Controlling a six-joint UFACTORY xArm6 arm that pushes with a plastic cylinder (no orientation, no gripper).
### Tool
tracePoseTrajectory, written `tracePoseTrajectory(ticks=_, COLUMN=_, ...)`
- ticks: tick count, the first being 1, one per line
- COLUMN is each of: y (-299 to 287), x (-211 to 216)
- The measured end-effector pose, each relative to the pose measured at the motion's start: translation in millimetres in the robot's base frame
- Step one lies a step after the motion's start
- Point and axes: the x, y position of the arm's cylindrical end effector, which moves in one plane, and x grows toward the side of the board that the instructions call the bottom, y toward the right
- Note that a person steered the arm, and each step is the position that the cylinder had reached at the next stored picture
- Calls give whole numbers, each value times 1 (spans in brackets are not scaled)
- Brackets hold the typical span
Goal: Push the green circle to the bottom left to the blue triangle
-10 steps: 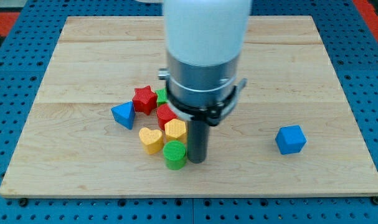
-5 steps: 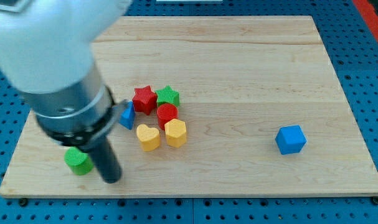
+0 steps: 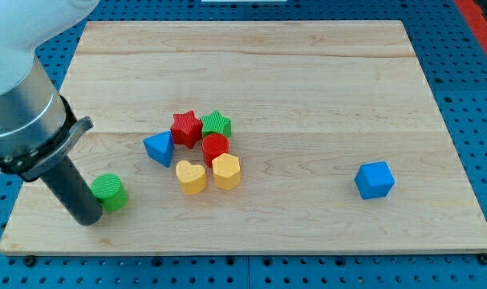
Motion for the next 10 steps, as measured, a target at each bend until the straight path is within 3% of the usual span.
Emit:
tracePoseTrajectory(ticks=3, y=-61, x=-11)
tracePoseTrajectory(ticks=5, y=-36, x=-8)
tracePoseTrajectory(ticks=8, y=48, x=-14)
tracePoseTrajectory(ticks=10, y=42, x=-46)
